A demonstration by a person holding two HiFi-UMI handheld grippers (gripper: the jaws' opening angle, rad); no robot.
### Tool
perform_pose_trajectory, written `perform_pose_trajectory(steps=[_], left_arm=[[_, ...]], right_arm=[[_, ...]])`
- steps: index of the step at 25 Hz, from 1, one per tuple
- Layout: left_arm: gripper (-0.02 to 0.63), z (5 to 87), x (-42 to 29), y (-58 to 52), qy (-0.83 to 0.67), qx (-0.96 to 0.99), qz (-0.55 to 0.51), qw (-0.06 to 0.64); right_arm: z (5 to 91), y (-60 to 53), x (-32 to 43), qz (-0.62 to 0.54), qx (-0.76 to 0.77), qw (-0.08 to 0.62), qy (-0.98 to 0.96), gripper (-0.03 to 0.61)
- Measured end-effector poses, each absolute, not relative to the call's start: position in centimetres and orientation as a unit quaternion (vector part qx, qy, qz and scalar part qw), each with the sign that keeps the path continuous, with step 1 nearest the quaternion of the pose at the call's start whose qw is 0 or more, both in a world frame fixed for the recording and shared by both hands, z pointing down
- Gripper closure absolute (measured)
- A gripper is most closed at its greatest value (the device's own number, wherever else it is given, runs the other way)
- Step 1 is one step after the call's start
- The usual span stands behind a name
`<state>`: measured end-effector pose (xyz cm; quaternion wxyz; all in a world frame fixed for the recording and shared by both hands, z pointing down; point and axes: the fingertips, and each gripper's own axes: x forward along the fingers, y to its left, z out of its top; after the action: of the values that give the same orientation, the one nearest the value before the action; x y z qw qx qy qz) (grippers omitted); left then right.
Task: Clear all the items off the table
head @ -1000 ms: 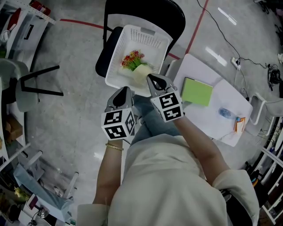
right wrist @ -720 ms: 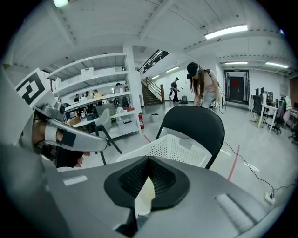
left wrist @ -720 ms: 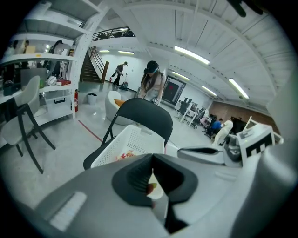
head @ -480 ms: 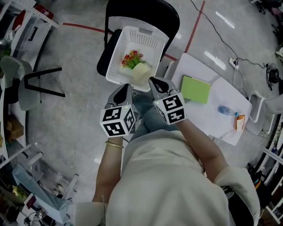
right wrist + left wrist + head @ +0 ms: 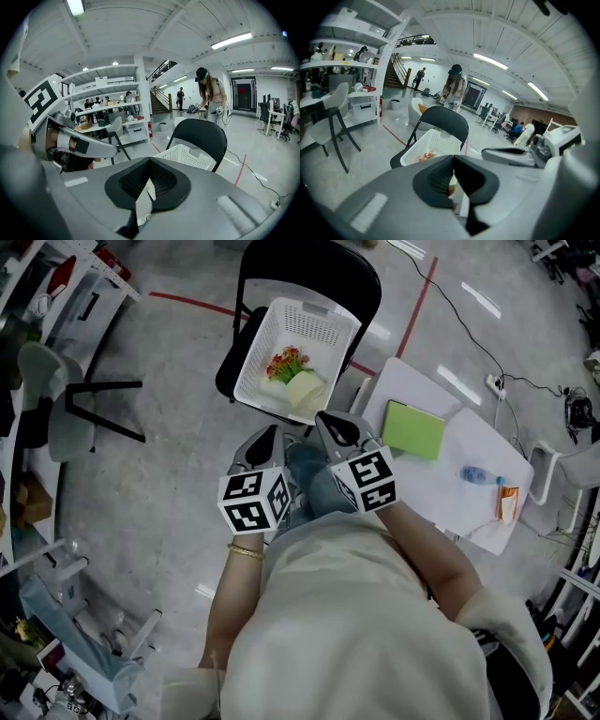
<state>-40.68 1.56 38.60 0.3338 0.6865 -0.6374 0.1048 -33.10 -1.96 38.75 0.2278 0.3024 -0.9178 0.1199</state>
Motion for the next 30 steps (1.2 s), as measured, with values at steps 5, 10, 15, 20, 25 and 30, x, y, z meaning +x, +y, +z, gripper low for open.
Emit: perform_pose_trajectory(steps=[5, 10, 15, 20, 25, 30], left_arm=[[0.604, 37.7, -40.3, 3.9, -0.642, 0.686, 0.099, 0.328], [0.604, 37.0, -39.8, 6.1, -0.641, 0.69, 0.096, 0.323], [0.604, 37.0, -39.1, 7.9, -0.634, 0.695, 0.1, 0.324], [0.604, 36.7, -37.9, 8.6, -0.625, 0.704, 0.102, 0.322], [0.604, 36.8, -36.4, 8.0, -0.611, 0.715, 0.104, 0.324], [0.604, 37.0, -33.9, 6.6, -0.589, 0.731, 0.113, 0.324]], right_arm=[[37.4, 0.4, -33.2, 0.122, 0.295, 0.22, -0.922, 0.58], [36.6, 2.4, -32.9, 0.138, 0.303, 0.218, -0.917, 0.58], [36.0, 4.1, -32.1, 0.13, 0.306, 0.217, -0.918, 0.58], [35.6, 5.3, -30.8, 0.135, 0.304, 0.219, -0.917, 0.58], [35.7, 5.2, -28.8, 0.143, 0.321, 0.222, -0.909, 0.58], [35.6, 4.5, -25.4, 0.158, 0.352, 0.205, -0.9, 0.58]])
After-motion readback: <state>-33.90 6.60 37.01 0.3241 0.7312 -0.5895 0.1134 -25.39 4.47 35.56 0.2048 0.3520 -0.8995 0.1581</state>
